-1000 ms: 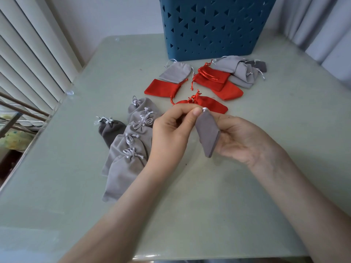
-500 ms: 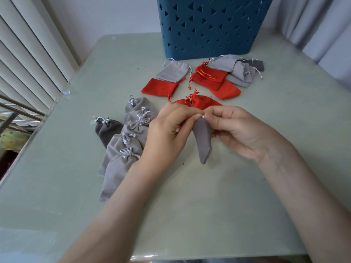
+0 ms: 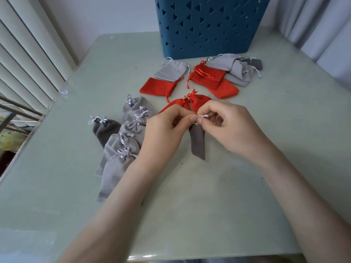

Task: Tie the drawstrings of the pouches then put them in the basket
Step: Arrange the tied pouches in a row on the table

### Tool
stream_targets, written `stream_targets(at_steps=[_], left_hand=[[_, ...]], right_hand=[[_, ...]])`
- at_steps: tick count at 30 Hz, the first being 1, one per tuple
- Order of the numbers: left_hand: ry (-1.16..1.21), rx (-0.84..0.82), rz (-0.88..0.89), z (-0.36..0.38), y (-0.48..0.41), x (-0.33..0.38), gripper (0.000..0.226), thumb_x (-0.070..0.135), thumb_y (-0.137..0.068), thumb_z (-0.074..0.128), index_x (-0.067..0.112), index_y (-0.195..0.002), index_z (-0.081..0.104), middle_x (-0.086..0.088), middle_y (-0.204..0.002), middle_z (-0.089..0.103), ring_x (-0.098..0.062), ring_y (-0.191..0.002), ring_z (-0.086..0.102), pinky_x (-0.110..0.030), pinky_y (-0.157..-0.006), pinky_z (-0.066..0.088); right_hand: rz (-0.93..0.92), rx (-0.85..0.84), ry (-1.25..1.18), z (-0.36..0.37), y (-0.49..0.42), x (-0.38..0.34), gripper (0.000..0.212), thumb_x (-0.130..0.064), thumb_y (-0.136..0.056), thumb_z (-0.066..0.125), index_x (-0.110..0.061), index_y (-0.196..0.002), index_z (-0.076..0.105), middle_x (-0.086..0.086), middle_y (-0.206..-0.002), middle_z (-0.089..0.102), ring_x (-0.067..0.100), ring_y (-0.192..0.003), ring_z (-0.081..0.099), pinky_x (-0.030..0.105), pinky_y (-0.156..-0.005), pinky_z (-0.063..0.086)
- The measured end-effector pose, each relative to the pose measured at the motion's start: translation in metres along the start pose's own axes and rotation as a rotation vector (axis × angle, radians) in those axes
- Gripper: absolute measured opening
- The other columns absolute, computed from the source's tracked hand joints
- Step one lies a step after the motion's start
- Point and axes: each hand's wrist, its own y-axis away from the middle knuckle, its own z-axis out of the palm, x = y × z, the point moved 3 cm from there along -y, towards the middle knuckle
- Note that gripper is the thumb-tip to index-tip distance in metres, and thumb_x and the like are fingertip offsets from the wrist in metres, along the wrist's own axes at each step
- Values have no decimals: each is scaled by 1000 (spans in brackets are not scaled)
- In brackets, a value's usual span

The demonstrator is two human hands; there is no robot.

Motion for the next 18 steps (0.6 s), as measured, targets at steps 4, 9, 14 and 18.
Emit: stream_targets(at_steps=[4, 9, 14, 18], left_hand=[[2, -72, -59, -1, -3, -1, 9, 14, -88, 65, 16, -80, 69, 8, -75, 68, 5, -65, 55, -13, -68, 44], [-43, -74, -56, 1, -4, -2, 8, 13, -87, 66, 17, -80, 69, 15, -67, 63, 6, -61, 53, -7, -63, 38], [-92, -35, -31, 4, -2, 0, 6, 10, -87, 64, 12, -82, 66, 15, -69, 61, 7, -62, 53, -5, -63, 37], [-137, 20, 7, 4, -2, 0, 8, 7, -86, 62, 14, -82, 62, 10, -72, 64, -2, -69, 56, -8, -63, 40]], right_hand=[[-61, 49, 94, 2, -1, 2, 3, -9, -81, 66, -9, -83, 67, -15, -68, 49, -9, -72, 49, 6, -66, 35], [68, 34, 15, 4, 0, 5, 4, -12, -85, 66, -12, -84, 69, 0, -72, 65, 9, -73, 55, 20, -66, 40], [216, -5, -217, 7, 0, 6, 17, -10, -88, 62, -20, -74, 62, 10, -75, 70, 10, -62, 59, 20, -65, 49], [304, -34, -433, 10, -2, 8, 18, -6, -92, 56, -15, -78, 64, 7, -75, 68, 11, -67, 60, 23, -68, 51]])
